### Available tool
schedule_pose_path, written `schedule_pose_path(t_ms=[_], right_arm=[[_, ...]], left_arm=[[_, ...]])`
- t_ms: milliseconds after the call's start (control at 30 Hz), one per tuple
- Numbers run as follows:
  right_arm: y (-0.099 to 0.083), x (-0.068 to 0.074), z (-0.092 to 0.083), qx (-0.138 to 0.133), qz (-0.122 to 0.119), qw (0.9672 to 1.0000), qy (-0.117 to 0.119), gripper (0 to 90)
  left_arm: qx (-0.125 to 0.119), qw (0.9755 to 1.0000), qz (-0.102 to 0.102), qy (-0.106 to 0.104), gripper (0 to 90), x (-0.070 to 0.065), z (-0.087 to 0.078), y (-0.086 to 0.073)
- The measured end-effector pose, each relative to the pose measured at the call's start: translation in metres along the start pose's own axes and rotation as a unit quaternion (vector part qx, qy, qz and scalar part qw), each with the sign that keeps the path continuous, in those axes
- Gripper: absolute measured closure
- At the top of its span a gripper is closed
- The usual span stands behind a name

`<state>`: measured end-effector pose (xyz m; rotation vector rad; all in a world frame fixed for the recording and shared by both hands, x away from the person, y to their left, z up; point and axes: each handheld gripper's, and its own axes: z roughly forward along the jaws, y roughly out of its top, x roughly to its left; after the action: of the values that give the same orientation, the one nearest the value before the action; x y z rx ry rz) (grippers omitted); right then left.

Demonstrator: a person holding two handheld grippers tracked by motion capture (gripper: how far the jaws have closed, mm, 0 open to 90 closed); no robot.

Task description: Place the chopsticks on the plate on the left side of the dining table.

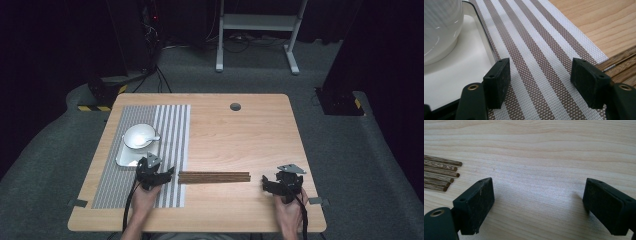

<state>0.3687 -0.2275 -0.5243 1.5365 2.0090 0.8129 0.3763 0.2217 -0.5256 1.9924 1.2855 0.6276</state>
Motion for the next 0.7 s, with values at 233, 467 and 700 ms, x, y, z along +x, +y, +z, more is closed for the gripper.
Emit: schedule_pose_path(t_ms=[233,467,700], right_arm=[[-0.001,0.0015,-0.0009,-0.001,0.017,0.9998,-0.012,10.6],[-0.0013,0.0018,-0.0013,-0.001,0.018,0.9998,-0.011,10.7],[-0.0013,0.0019,-0.0013,-0.001,0.018,0.9998,-0.012,10.7]], left_arm=[[0.0,1.0,0.0,0.0,32.3,0.0001,0.0,0.0],[0.0,1.0,0.0,0.0,32.3,0.0,0.0,0.0001],[0.015,0.9998,0.009,-0.003,27.2,-0.0014,-0.0024,0.0013]])
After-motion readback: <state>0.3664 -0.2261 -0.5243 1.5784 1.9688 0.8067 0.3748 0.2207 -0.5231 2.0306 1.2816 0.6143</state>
